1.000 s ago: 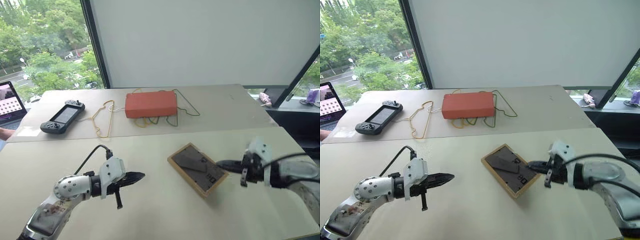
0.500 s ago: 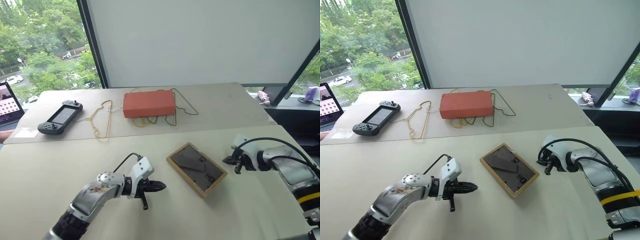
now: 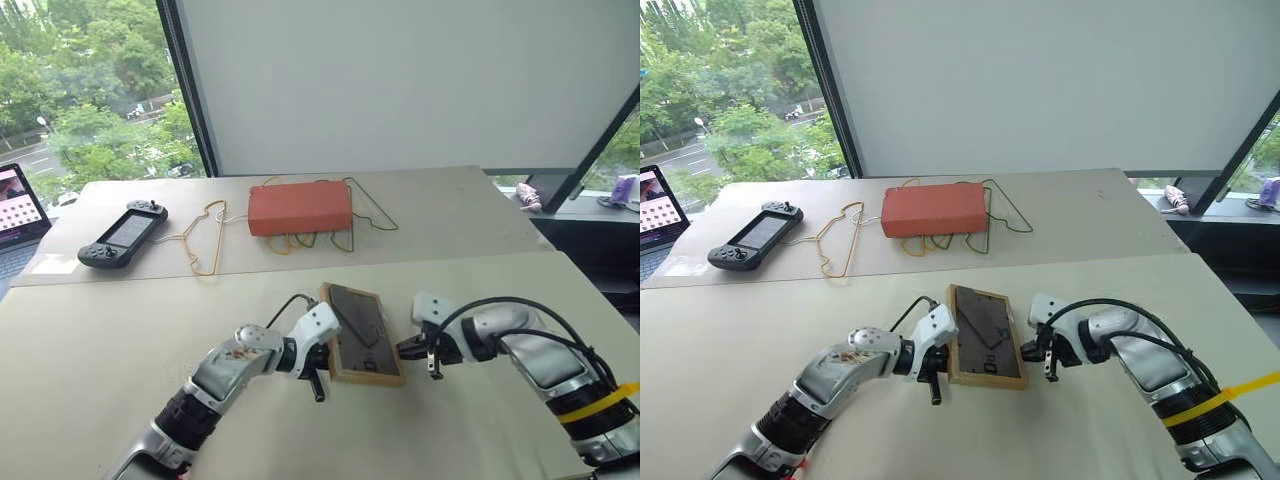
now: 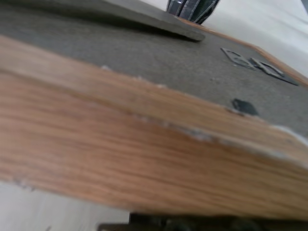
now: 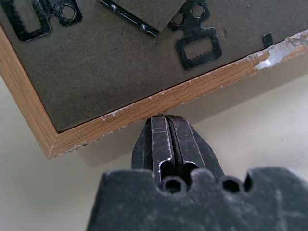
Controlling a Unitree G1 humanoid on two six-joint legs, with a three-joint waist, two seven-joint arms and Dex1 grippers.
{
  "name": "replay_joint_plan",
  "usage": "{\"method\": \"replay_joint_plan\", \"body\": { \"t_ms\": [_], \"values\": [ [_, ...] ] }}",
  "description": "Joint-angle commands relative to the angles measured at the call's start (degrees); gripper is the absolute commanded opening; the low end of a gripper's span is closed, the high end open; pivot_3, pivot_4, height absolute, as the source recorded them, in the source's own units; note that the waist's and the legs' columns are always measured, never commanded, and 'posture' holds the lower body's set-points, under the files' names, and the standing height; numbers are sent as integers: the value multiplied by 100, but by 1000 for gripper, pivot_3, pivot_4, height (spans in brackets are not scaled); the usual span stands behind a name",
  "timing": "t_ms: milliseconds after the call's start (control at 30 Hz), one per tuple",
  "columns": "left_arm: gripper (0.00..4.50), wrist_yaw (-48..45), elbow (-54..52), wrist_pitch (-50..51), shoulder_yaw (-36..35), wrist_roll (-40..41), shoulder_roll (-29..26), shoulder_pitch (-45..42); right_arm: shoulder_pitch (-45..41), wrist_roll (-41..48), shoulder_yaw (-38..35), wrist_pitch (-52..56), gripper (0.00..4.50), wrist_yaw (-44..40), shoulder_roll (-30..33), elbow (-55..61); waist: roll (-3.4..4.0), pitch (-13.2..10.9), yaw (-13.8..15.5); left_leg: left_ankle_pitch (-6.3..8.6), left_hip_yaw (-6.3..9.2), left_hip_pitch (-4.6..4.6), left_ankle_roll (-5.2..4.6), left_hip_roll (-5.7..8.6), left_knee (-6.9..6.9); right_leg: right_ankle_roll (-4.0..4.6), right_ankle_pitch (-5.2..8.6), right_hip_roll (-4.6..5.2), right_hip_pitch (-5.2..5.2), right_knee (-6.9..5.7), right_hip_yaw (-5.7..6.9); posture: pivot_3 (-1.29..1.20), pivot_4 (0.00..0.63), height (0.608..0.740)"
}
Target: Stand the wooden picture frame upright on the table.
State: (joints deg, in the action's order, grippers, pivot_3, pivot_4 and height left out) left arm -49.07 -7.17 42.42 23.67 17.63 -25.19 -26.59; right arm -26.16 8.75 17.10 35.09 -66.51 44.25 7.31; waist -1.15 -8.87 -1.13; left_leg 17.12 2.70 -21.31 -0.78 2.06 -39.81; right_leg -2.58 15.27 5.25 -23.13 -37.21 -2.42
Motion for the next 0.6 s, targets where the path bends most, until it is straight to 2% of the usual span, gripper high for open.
{"method": "replay_joint_plan", "body": {
  "t_ms": [33,167,267,367,600],
  "values": [
    [0,-106,-477,269,-452,50,-690,322,86,179,103,293,7,266,-340,712,0,0,-58,0,7,0,0,-5,6,1,-1,-10,-4,1,-2,0,150,740],
    [0,-435,-1028,336,-720,139,-1601,886,149,152,39,525,7,703,-668,772,2,0,-108,-6,21,0,11,-8,17,3,-1,-19,-20,-6,-1,0,150,740],
    [0,-657,-1362,438,-929,357,-2100,1271,179,170,3,580,7,911,-786,772,3,-1,-110,-6,20,1,12,1,19,4,-1,-5,-20,-2,-5,0,150,740],
    [0,-842,-1418,239,-1015,239,-2634,1724,214,229,-78,662,7,1126,-890,825,3,0,-110,-6,20,3,12,4,18,4,-1,0,-14,4,-3,0,150,740],
    [0,-738,-1351,143,-1090,225,-2667,1853,344,341,-52,874,7,1308,-897,1168,5,0,-101,-6,19,14,13,3,42,4,-1,-3,-15,4,-2,0,150,740]
  ]
}}
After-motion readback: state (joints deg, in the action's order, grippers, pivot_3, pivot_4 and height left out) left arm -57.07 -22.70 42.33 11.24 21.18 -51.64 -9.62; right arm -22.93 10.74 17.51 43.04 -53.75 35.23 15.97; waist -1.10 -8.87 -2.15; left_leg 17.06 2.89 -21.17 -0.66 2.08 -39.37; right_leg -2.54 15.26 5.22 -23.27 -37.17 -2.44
